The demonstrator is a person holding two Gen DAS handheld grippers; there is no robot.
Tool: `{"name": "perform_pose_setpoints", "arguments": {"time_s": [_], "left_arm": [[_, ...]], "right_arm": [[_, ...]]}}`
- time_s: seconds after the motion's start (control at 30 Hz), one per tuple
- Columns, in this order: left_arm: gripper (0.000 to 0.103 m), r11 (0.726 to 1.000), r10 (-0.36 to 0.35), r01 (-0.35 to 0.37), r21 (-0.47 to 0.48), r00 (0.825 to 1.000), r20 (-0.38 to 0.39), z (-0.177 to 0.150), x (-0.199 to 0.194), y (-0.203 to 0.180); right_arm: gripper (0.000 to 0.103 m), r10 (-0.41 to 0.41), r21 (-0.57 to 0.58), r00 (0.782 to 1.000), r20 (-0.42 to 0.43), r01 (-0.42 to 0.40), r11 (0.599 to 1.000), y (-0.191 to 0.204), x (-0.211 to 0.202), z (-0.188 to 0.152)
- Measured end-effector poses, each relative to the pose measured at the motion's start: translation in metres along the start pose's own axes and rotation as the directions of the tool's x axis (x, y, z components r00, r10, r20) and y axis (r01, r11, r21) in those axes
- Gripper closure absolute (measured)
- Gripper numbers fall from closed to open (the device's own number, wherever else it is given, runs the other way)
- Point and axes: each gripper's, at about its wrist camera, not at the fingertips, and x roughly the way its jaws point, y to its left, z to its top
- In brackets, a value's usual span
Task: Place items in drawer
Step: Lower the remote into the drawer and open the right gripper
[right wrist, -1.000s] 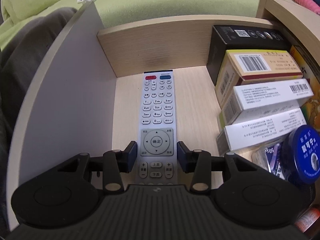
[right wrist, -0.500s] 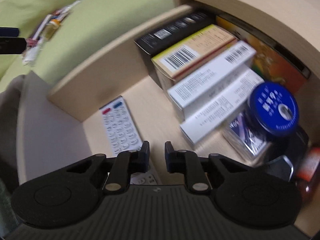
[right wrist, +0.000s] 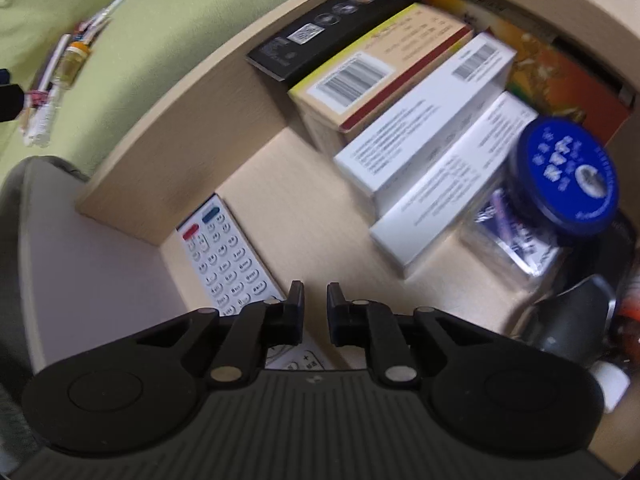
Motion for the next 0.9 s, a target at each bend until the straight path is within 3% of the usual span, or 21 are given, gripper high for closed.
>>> {"name": "perform_pose_setpoints", "arguments": {"time_s": [0.27, 0.5, 0.63, 0.9], "left_arm": [[0.009, 1.0, 0.005, -0.005, -0.007, 1.0, -0.005, -0.003, 0.0, 0.001], [0.009, 1.0, -0.012, 0.012, 0.003, 1.0, 0.0, -0.003, -0.001, -0.002], [0.009, 1.0, -0.021, 0.021, 0.006, 1.0, -0.002, -0.003, 0.001, -0.005], [0.009, 1.0, -0.02, 0.02, 0.006, 1.0, 0.005, -0.003, -0.002, -0.004]], "right_arm": [[0.091, 0.093, 0.02, 0.994, -0.065, -0.092, 0.996, 0.005, 0.007, 0.0], [0.09, -0.004, 0.043, 0.998, -0.069, 0.007, 0.999, -0.009, -0.011, -0.01], [0.09, -0.019, 0.086, 0.994, -0.104, 0.028, 0.996, -0.025, -0.011, -0.018], [0.091, 0.012, 0.077, 0.993, -0.115, -0.003, 0.997, -0.016, -0.009, -0.018]]}}
